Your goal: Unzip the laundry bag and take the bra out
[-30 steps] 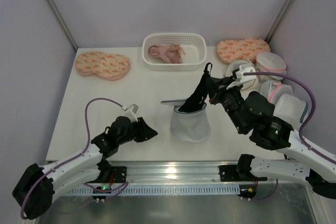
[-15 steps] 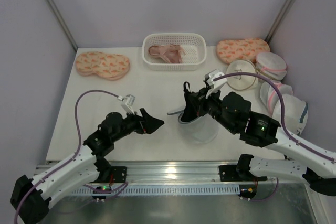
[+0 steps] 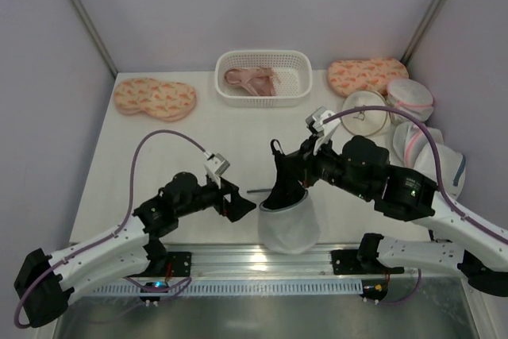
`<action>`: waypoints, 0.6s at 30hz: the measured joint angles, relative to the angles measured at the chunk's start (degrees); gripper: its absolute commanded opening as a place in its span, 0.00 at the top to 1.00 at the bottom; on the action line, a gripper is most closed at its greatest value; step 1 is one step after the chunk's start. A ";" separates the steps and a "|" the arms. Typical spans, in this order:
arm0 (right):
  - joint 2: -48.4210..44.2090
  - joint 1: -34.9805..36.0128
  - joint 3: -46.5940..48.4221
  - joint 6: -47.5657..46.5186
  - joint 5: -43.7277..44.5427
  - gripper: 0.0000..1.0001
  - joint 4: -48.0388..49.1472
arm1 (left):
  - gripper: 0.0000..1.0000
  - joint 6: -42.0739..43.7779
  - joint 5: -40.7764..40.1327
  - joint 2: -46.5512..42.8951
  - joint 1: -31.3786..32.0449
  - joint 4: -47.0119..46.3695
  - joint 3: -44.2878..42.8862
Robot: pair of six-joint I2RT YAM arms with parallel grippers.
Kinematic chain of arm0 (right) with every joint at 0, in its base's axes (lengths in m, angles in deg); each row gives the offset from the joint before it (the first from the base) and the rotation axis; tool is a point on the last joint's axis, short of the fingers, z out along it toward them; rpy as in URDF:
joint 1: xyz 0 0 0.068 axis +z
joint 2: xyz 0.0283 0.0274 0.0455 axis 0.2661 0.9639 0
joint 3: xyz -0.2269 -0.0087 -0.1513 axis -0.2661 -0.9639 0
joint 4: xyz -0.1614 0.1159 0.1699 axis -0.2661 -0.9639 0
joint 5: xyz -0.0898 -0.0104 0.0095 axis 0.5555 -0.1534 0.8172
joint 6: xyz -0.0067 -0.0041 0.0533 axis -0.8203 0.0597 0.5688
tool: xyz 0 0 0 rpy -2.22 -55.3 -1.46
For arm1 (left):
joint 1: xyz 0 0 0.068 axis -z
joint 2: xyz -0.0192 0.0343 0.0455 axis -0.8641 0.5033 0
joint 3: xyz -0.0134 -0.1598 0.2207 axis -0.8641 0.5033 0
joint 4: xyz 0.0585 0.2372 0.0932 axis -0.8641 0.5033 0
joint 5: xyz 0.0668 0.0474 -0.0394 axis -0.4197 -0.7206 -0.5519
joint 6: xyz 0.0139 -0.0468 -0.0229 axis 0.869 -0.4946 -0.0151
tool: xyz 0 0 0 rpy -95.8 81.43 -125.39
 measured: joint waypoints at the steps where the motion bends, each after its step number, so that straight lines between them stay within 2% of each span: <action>1: 0.00 -0.02 0.48 0.13 -0.63 0.96 -0.44 | 0.05 1.49 -0.63 -0.61 1.31 0.24 -0.07; 11: 0.50 -0.20 2.14 1.03 -9.35 0.96 -4.70 | 0.04 13.92 -7.98 3.13 13.75 2.60 -1.81; 18: 0.46 -0.20 2.99 1.11 -15.30 0.96 -6.51 | 0.04 19.63 -19.91 4.02 19.12 2.78 -3.28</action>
